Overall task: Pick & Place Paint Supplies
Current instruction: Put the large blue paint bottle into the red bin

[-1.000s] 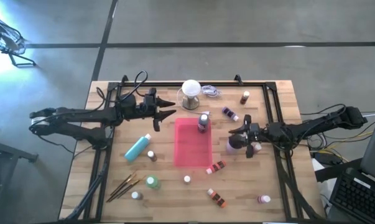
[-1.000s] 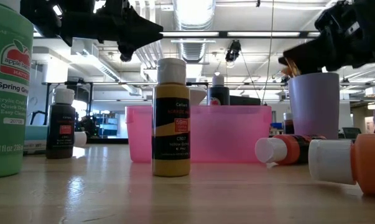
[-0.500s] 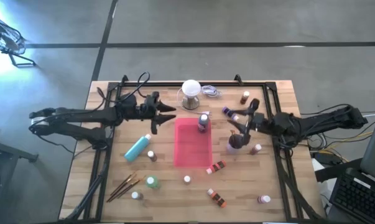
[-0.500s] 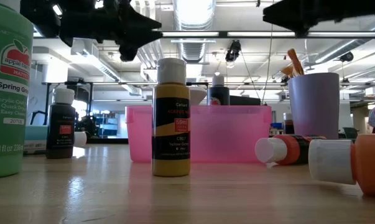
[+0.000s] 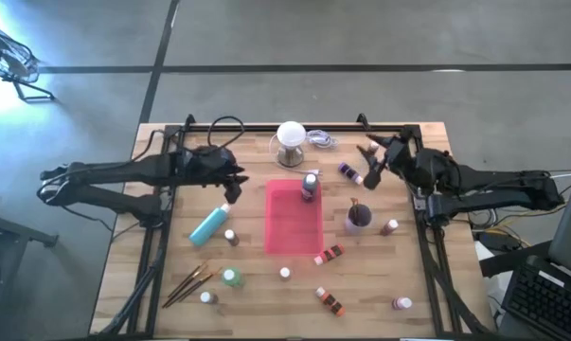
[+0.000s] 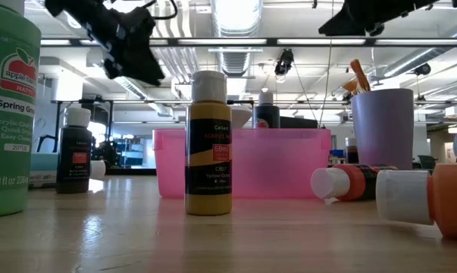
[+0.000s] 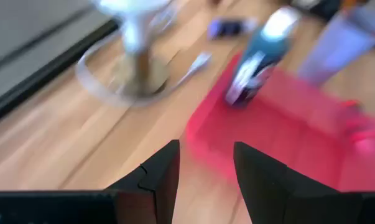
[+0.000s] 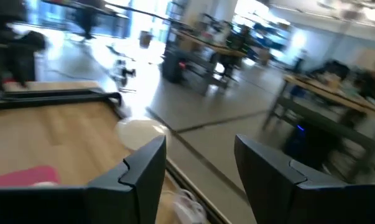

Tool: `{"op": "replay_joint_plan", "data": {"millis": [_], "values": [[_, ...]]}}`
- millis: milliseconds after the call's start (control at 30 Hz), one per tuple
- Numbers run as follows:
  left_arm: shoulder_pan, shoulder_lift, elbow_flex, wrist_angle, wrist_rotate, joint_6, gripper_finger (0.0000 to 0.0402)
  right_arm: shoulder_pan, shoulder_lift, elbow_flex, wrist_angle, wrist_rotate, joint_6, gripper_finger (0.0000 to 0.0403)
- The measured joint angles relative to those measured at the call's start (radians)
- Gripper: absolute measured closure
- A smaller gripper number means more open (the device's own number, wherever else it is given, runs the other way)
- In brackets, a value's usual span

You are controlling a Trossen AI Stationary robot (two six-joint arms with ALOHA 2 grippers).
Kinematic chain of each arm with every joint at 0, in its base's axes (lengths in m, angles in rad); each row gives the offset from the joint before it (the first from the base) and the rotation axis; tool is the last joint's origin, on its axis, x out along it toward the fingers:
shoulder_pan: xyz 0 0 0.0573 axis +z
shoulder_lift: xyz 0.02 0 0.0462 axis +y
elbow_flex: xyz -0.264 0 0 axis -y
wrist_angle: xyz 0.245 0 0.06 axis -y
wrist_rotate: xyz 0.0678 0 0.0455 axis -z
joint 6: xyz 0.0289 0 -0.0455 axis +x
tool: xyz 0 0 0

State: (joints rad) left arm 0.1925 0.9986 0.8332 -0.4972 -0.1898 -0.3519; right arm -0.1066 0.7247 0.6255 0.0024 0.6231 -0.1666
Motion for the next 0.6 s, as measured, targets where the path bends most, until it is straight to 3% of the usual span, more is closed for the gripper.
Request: {"op": "replay_joint_plan", "data": {"millis": [133,333,600], "values": [[0.0,0.018,0.095,-0.277,-0.016,-0.125,0.0245,-0.117,0.017,-0.003,-0.003,-0.05,0.036,0.0226],[-0.003,0.057,0.21,-0.639,-0.007,-0.31,0.0246,-0.285,0.073,0.005,0.024,-0.326,0.069,0.0218],[-0.097,0.071,0.245,-0.838,0.021,-0.516,0.0246,-0.367,0.184,0.008,0.118,-0.37,0.056,0.0191]]}}
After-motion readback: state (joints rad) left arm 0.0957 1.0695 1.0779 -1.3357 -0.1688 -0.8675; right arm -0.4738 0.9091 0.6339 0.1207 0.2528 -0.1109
